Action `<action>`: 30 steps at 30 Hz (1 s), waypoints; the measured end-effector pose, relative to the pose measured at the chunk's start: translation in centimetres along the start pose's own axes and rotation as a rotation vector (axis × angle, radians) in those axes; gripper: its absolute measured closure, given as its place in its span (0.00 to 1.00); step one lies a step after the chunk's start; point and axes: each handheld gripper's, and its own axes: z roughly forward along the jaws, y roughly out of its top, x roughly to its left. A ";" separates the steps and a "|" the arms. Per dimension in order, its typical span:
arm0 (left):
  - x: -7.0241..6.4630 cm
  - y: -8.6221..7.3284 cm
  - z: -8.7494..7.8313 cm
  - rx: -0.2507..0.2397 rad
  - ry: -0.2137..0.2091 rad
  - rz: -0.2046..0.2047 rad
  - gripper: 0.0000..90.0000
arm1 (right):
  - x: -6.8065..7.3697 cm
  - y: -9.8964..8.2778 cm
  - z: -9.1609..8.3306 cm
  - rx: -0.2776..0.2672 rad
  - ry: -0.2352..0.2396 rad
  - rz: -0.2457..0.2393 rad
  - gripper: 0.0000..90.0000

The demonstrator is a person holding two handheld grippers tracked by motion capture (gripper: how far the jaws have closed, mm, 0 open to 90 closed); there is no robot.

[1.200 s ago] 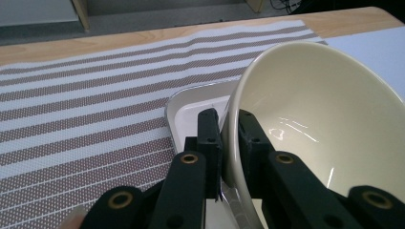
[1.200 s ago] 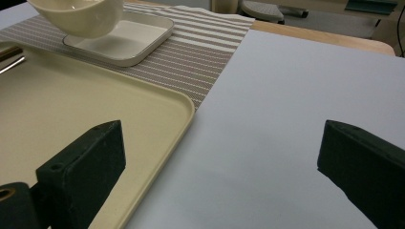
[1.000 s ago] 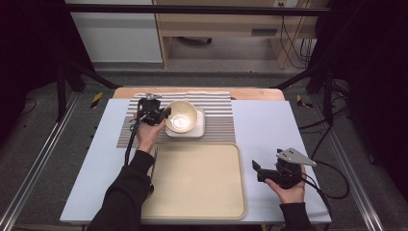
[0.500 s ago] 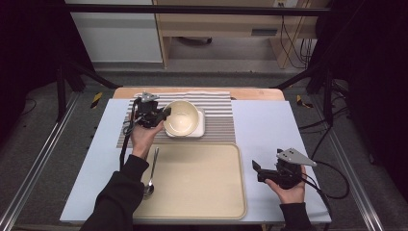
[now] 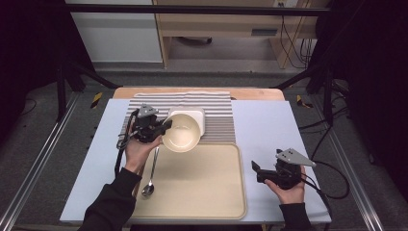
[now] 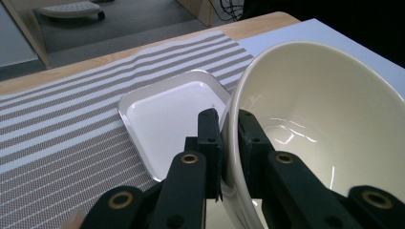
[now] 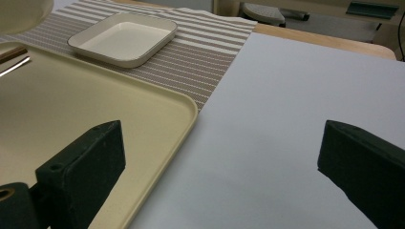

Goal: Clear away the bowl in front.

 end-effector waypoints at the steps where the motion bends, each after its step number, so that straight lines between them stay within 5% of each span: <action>1: -0.1 -0.3 -0.1 0.003 -0.002 0.005 0.91 | 0.0 0.0 0.0 0.001 0.000 -0.003 0.03; 11: -1.2 -2.4 0.3 0.062 -0.021 0.032 0.91 | 0.2 0.0 0.0 0.004 0.002 -0.004 0.03; 30: -1.6 -4.7 3.8 0.179 -0.015 0.028 0.91 | 0.2 0.0 -0.1 0.000 0.004 -0.006 0.03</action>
